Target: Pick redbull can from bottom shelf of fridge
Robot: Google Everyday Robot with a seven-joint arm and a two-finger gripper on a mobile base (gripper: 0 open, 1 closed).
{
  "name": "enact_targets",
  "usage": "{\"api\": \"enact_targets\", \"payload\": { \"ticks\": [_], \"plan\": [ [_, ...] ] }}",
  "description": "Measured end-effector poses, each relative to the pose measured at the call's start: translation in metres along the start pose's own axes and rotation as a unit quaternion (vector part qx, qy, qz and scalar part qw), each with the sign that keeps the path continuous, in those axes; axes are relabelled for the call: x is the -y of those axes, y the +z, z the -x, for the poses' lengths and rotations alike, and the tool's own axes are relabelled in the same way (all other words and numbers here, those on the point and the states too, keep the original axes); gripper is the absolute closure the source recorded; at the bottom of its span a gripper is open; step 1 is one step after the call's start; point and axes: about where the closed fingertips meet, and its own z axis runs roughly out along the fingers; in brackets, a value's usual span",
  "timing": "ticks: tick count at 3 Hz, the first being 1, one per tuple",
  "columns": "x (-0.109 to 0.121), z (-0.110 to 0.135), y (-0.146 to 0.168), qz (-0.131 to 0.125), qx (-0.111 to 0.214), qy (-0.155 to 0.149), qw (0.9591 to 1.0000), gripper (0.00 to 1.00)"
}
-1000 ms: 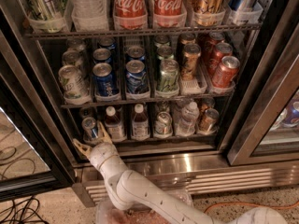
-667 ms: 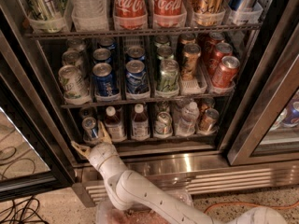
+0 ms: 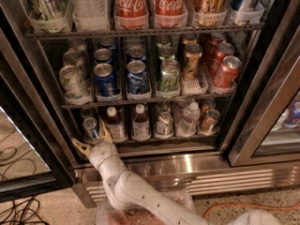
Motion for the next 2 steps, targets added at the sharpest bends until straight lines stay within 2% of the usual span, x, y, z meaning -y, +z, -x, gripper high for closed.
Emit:
{"api": "enact_targets", "payload": {
  "ticks": [1,2],
  "plan": [
    [0.0029,-0.0032,0.0060,-0.016,0.005,-0.006,0.9998,0.26],
    [0.0041,-0.0069,0.0097,-0.020,0.005,-0.012,0.9997,0.44]
  ]
}}
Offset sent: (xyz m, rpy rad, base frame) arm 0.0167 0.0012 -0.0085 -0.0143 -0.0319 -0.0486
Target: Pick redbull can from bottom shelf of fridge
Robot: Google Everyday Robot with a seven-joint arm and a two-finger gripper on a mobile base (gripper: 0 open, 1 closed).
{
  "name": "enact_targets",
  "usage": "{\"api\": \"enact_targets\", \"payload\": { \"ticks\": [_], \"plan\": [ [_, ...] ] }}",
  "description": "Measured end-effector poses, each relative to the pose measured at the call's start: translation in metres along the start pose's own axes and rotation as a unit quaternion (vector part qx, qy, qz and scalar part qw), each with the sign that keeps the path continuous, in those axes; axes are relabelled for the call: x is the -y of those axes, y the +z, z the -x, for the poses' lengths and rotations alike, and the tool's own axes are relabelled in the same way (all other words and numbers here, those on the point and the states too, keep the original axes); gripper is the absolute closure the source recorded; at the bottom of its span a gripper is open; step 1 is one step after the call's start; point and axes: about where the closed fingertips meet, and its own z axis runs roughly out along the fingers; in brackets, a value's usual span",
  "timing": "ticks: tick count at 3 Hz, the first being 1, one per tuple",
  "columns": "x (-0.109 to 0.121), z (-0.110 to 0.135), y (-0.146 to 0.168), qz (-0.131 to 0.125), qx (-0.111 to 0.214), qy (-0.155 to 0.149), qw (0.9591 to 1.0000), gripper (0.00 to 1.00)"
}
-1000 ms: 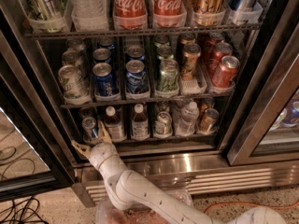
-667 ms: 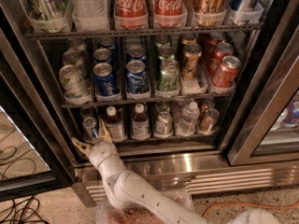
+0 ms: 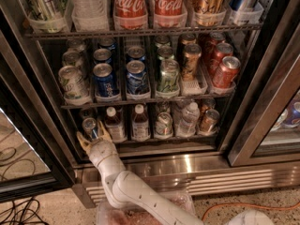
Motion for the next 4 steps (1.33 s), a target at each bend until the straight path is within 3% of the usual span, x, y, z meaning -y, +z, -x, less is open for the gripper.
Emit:
{"api": "enact_targets", "payload": {
  "ticks": [2,3,4],
  "plan": [
    [0.0000,0.0000,0.0000,0.000,0.000,0.000,1.0000,0.90],
    [0.0000,0.0000,0.0000,0.000,0.000,0.000,1.0000,1.00],
    [0.0000,0.0012,0.0003,0.004,0.000,-0.001,1.0000,1.00]
  ]
}}
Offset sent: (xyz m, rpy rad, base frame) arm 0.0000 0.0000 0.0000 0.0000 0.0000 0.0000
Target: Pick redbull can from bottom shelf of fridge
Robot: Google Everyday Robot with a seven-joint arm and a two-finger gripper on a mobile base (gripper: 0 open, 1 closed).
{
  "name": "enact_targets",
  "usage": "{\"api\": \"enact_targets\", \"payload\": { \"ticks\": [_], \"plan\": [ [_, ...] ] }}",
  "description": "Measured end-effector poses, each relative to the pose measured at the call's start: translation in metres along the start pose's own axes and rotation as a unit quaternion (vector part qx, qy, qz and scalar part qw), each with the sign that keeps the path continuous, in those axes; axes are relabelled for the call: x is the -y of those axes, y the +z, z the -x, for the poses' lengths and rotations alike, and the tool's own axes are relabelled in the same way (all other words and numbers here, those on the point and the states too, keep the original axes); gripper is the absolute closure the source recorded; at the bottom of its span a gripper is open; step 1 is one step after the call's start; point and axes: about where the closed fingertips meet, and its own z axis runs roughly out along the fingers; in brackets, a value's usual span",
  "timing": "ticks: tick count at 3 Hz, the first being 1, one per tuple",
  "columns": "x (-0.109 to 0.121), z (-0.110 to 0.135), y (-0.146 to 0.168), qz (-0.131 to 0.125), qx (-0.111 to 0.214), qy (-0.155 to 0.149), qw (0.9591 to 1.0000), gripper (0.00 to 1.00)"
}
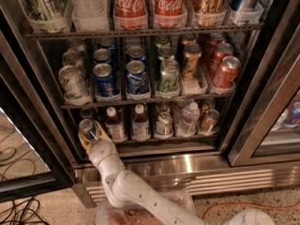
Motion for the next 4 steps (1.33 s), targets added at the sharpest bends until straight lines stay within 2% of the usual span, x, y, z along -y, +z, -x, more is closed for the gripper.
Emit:
{"api": "enact_targets", "payload": {
  "ticks": [1,3,4],
  "plan": [
    [0.002,0.008,0.000,0.022,0.005,0.003,0.9997,1.00],
    [0.019,0.052,0.001,0.053,0.050,0.039,0.9966,1.00],
    [0.023,0.063,0.001,0.066,0.061,0.057,0.9943,1.00]
  ]
}}
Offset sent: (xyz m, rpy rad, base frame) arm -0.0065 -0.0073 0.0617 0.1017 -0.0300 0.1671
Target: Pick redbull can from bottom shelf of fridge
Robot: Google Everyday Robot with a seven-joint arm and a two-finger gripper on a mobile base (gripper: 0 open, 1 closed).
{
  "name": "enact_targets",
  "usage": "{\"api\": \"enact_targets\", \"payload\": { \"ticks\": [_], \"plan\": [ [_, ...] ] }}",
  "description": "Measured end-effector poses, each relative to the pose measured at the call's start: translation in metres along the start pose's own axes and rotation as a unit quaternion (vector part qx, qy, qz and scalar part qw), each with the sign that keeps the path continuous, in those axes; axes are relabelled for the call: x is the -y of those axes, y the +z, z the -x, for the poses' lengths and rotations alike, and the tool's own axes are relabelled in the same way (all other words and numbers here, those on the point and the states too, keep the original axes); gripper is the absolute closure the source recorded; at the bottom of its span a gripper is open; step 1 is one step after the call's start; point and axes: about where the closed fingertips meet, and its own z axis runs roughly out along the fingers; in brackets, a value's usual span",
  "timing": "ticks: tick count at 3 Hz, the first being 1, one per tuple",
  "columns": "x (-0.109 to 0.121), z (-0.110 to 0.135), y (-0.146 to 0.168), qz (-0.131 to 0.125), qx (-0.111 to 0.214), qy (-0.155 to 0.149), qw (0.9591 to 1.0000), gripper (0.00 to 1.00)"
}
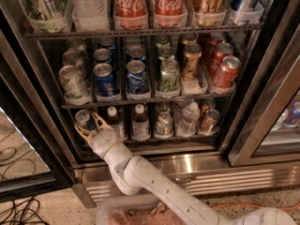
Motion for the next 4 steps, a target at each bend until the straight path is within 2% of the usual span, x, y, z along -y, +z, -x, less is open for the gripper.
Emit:
{"api": "enact_targets", "payload": {
  "ticks": [1,2,3,4],
  "plan": [
    [0.006,0.003,-0.009,0.037,-0.003,0.014,0.9992,1.00],
    [0.014,0.006,-0.038,0.073,-0.031,0.010,0.9968,1.00],
    [0.021,0.006,-0.063,0.096,-0.062,0.003,0.9934,1.00],
    [0.018,-0.007,-0.085,0.152,-0.107,0.018,0.9825,1.00]
  ]
}}
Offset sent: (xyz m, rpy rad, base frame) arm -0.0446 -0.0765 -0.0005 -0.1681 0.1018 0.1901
